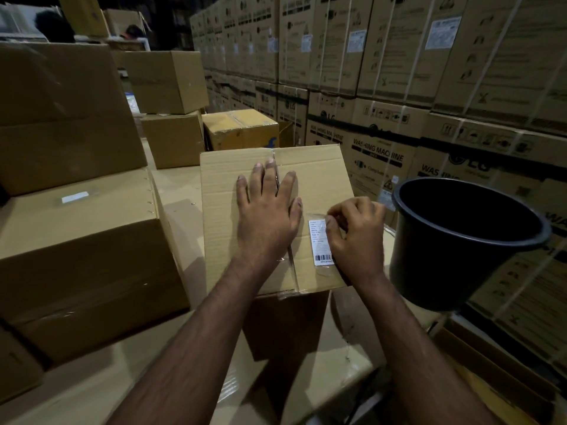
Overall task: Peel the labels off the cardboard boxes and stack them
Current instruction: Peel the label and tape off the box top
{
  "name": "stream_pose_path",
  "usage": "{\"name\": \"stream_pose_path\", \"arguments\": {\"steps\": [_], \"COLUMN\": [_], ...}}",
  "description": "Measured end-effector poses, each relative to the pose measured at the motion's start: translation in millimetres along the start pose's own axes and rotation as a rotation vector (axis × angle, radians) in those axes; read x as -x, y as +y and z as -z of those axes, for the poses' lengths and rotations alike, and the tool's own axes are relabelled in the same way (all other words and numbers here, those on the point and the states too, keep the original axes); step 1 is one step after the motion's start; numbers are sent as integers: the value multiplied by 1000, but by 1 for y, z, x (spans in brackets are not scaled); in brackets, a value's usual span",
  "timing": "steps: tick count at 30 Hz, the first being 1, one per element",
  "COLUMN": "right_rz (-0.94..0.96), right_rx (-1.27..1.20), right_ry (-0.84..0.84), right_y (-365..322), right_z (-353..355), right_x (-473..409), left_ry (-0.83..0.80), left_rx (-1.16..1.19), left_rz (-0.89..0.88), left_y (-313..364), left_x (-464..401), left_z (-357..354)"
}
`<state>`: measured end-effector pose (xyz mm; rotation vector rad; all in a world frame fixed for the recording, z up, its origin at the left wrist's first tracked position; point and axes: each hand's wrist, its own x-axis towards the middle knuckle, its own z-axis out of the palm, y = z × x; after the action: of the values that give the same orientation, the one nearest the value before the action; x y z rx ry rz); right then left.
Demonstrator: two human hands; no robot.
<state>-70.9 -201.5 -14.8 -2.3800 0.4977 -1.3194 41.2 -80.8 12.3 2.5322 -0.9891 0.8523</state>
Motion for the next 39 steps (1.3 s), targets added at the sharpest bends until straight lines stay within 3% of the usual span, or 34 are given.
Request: {"name": "stream_pose_path", "arguments": {"steps": [6,15,25,32,39], "right_rz": [71,3,60,26,43], "right_rx": [38,83,23,-41,-65], "right_ry": [4,-9,-13,-108,-54], "right_y": [-6,-7,-9,-4,-2], "right_z": [5,7,10,13,12], "right_x": [3,9,12,16,17], "left_ry": [-6,14,16,16,2], "left_rx": [-6,-1,-2,-3,0], "left_rz": [3,-8,-3,-2,1], "left_y": [0,-1,-1,-1,-2], "left_x": [0,1,0,0,-3], "left_z": [-1,-2,-2,-2,-2]}}
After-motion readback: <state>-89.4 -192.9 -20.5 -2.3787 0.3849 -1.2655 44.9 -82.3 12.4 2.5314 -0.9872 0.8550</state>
